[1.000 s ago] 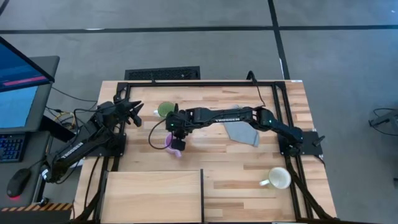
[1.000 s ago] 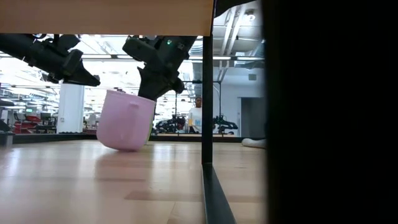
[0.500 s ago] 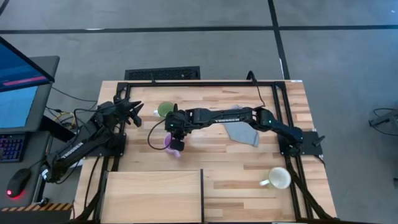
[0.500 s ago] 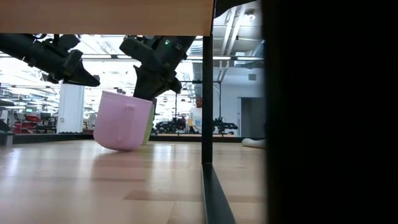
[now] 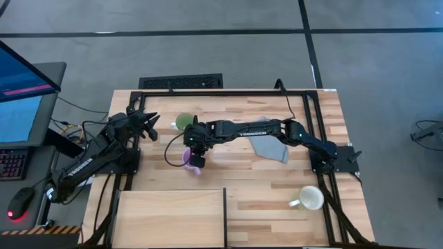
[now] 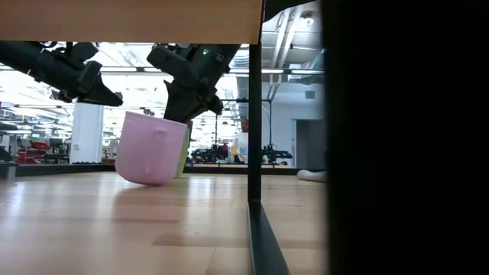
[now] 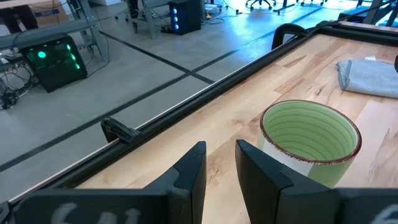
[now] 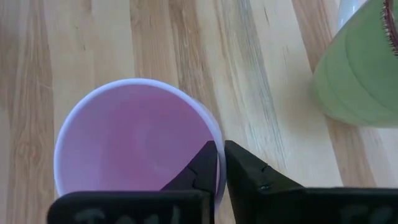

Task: Stack small to large cups/mugs on shelf
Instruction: Put the purple mug on the shelf

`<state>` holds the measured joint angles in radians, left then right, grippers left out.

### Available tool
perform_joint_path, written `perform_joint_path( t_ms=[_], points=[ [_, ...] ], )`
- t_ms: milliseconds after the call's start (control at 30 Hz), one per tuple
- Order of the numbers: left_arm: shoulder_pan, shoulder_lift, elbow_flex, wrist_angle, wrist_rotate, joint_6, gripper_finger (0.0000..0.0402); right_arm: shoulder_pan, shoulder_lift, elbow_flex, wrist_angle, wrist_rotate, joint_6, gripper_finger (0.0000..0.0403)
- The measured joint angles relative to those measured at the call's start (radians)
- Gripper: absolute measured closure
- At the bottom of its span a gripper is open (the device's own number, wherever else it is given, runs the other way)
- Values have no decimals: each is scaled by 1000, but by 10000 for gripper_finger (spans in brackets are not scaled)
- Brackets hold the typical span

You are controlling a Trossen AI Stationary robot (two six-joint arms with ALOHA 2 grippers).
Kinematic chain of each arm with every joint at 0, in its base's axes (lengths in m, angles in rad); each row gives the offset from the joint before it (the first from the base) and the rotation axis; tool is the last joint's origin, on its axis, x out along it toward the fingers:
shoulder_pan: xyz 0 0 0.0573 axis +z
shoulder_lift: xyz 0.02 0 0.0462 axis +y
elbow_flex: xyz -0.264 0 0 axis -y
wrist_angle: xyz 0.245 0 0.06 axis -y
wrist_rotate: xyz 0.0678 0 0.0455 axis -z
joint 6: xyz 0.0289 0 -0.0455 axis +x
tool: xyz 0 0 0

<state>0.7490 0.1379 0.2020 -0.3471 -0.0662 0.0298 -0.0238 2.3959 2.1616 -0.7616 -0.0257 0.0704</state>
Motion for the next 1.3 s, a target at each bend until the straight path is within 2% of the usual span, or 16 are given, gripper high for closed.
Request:
perform_joint_path(
  t_ms=[533,867,1067,1300],
  points=[
    [0,0,0,0,0,0,324,2,0,-1,-13,-4,-23,342],
    [0,0,-14,2,-1,0,324,27,1,-1,39,6,-120,271],
    [0,0,-28,11,0,0,324,35,-2,-1,60,76,-153,224],
    [0,0,-28,18,0,0,324,37,-6,29,27,79,-158,192]
  ],
)
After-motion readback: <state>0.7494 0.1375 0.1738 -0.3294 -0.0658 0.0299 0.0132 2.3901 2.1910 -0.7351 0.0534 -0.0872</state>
